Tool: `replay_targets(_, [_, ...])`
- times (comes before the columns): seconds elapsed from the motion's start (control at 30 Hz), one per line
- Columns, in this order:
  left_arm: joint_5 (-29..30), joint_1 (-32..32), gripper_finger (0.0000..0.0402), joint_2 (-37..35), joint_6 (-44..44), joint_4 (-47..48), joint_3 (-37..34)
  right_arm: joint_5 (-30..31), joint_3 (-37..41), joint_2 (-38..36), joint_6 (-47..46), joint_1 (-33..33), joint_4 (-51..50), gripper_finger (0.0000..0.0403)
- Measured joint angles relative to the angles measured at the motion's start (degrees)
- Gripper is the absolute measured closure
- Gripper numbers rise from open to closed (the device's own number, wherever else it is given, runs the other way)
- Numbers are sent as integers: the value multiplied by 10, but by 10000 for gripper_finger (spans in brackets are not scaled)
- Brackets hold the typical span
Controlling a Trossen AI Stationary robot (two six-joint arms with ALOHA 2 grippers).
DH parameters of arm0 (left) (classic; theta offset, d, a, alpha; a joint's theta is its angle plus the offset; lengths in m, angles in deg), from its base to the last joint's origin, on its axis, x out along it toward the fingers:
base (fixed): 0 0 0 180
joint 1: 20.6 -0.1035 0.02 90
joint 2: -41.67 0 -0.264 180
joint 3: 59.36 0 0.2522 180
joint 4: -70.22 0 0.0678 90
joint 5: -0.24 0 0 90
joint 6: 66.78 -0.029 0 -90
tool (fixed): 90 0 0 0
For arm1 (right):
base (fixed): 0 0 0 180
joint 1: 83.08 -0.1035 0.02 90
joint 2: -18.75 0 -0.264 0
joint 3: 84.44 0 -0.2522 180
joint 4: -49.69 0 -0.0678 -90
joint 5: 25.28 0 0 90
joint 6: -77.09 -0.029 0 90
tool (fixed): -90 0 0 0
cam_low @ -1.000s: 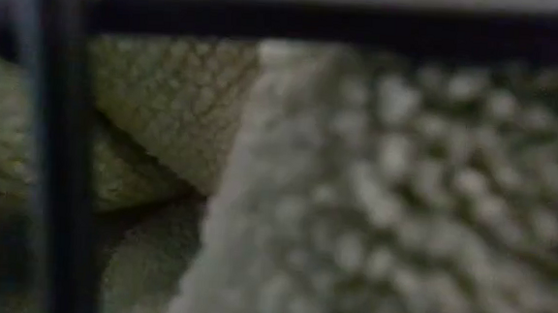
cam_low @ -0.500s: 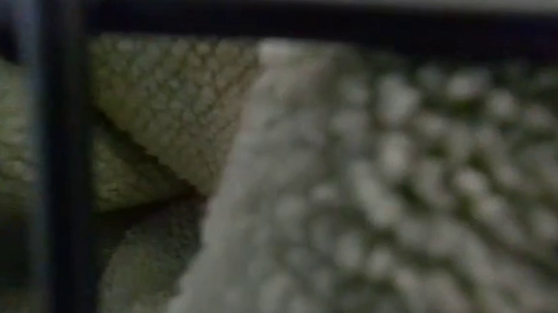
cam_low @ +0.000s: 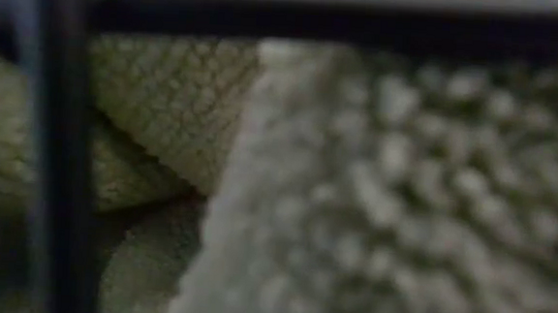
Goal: Sort microfiber towel by color & place in baskets
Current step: Put the top green microfiber towel into the mesh storage bin
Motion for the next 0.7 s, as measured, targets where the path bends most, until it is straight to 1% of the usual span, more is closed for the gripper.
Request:
replay_targets(0.07, [0,-1,208,9,0,0,0,0,0,0,-8,0,0,335])
replay_targets(0.17, [18,0,208,14,-18,0,0,0,0,0,-25,0,0,335])
replay_targets(0.3, [18,-1,208,13,-34,-3,1,0,0,0,-29,0,0,335])
replay_targets(0.4, [5,-1,208,13,-43,-5,1,0,0,0,-29,0,0,335])
replay_targets(0.57, [1,-1,208,13,-45,-2,8,0,0,0,-29,0,0,335])
replay_targets(0.7, [-25,-1,208,13,-45,-4,28,0,0,0,-29,0,0,335])
